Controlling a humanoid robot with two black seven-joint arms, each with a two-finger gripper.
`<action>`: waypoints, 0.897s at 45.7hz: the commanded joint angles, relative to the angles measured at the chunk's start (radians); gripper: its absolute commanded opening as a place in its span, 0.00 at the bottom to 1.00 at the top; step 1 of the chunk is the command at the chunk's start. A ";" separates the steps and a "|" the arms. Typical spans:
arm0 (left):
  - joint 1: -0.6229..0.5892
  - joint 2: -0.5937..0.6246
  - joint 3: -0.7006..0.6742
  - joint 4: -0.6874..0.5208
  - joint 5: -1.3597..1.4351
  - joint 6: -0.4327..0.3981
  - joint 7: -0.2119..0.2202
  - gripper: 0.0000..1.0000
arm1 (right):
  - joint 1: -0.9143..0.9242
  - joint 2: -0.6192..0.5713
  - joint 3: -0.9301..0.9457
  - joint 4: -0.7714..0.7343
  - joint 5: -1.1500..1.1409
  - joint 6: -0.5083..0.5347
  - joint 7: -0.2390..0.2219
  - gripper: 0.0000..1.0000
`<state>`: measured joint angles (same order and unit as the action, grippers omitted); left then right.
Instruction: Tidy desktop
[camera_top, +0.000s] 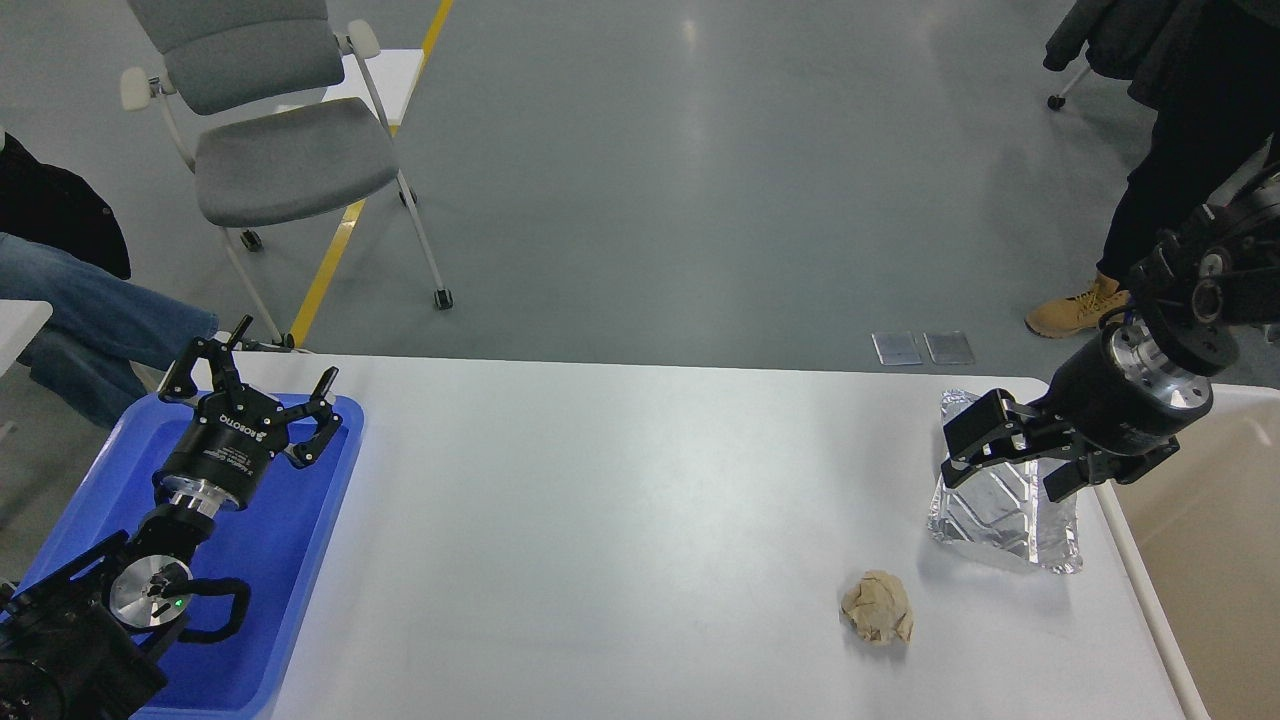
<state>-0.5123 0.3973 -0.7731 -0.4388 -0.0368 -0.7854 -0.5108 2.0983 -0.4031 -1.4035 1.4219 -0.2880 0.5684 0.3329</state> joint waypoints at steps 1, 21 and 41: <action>0.000 0.002 0.003 0.000 0.008 0.000 0.003 0.99 | -0.004 0.001 0.003 -0.001 0.000 -0.001 0.000 1.00; 0.000 0.002 0.000 0.000 0.005 0.000 0.000 0.99 | -0.001 0.004 0.020 -0.005 -0.002 0.001 0.000 1.00; 0.000 0.002 0.000 0.000 0.005 0.000 0.000 0.99 | 0.011 0.009 0.028 -0.005 -0.003 0.005 0.000 1.00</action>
<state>-0.5123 0.3989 -0.7730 -0.4386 -0.0317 -0.7854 -0.5103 2.1030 -0.3974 -1.3787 1.4178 -0.2910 0.5728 0.3329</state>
